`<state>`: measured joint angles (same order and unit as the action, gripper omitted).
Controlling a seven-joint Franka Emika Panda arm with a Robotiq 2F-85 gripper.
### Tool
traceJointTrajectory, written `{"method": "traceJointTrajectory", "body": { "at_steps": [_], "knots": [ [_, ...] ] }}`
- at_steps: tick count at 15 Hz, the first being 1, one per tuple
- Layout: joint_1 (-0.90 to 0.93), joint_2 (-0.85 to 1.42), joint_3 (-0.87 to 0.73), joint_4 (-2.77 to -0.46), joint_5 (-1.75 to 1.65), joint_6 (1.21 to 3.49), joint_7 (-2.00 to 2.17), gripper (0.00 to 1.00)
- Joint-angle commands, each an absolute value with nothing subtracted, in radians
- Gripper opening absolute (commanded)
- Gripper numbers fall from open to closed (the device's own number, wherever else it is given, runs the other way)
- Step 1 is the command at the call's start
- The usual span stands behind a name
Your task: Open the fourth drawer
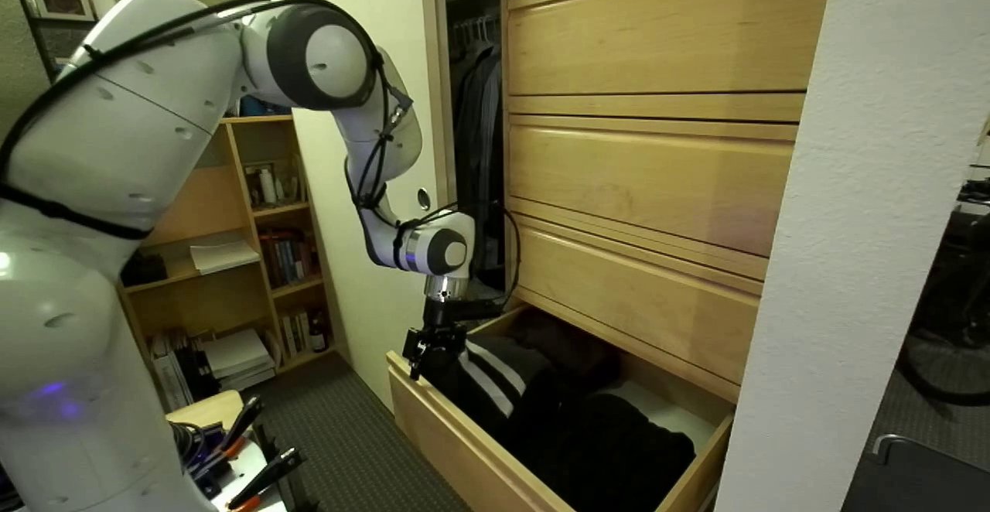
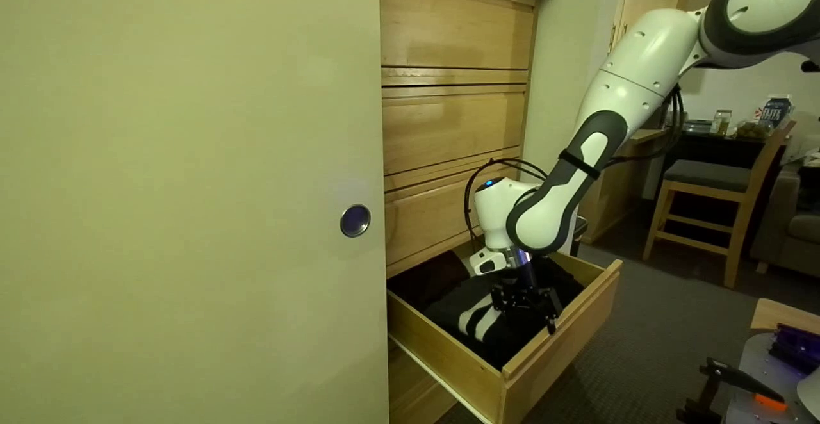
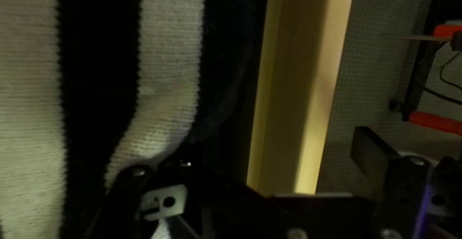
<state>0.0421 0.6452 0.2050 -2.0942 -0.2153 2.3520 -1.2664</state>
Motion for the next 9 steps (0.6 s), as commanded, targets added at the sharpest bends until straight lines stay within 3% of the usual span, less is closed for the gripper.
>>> {"method": "traceJointTrajectory", "body": {
  "at_steps": [1,9],
  "knots": [
    [0.055,0.543,0.184,-2.129,-0.238,2.345,-1.237,1.0],
    [0.098,0.393,0.166,-2.151,-0.251,2.315,-1.162,1.0]
  ]
}}
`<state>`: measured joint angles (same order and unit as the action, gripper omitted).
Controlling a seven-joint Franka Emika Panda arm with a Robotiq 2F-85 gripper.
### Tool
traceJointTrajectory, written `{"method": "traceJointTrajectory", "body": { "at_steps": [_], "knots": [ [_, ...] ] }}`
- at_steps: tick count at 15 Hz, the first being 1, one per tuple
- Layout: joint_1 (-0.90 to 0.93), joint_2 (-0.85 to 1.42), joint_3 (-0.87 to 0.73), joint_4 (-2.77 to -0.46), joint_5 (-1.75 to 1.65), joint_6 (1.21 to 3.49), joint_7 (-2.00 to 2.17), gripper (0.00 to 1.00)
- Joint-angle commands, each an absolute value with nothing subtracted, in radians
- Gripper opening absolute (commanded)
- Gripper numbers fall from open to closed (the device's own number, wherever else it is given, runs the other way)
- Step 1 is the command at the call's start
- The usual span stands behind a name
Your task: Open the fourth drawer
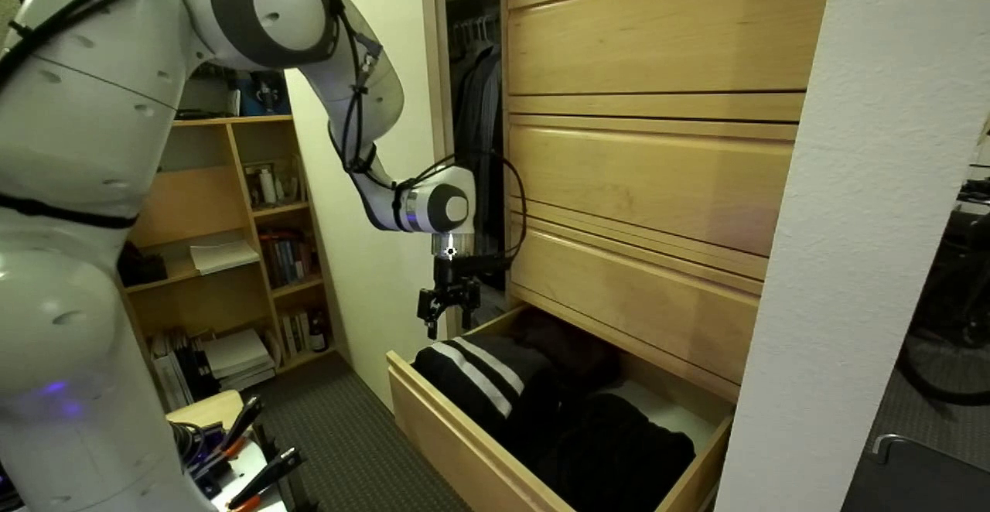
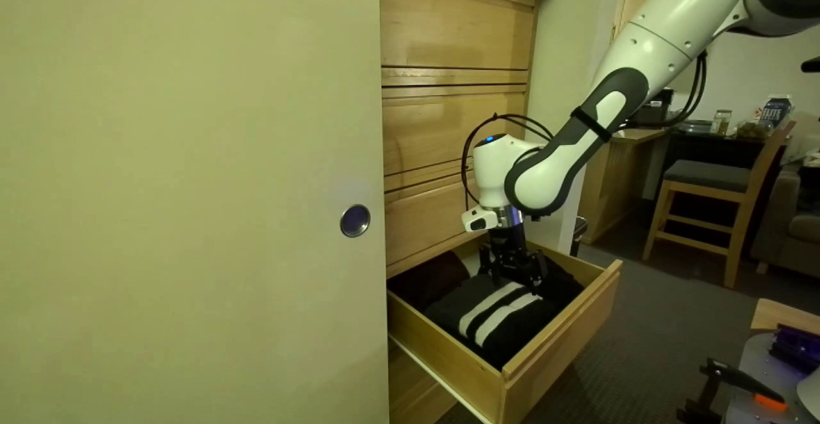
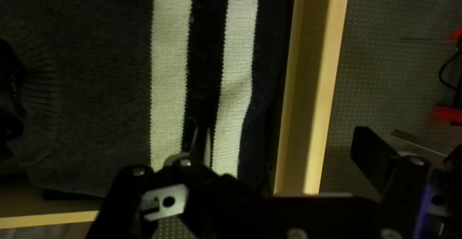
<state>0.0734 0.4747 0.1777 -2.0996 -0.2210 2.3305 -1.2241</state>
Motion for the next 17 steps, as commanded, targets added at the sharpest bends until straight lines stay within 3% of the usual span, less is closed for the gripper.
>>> {"method": "traceJointTrajectory", "body": {
  "at_steps": [1,17],
  "knots": [
    [0.105,0.378,0.166,-2.153,-0.255,2.306,-1.144,1.0],
    [0.163,0.338,0.187,-2.136,-0.286,2.261,-0.97,1.0]
  ]
}}
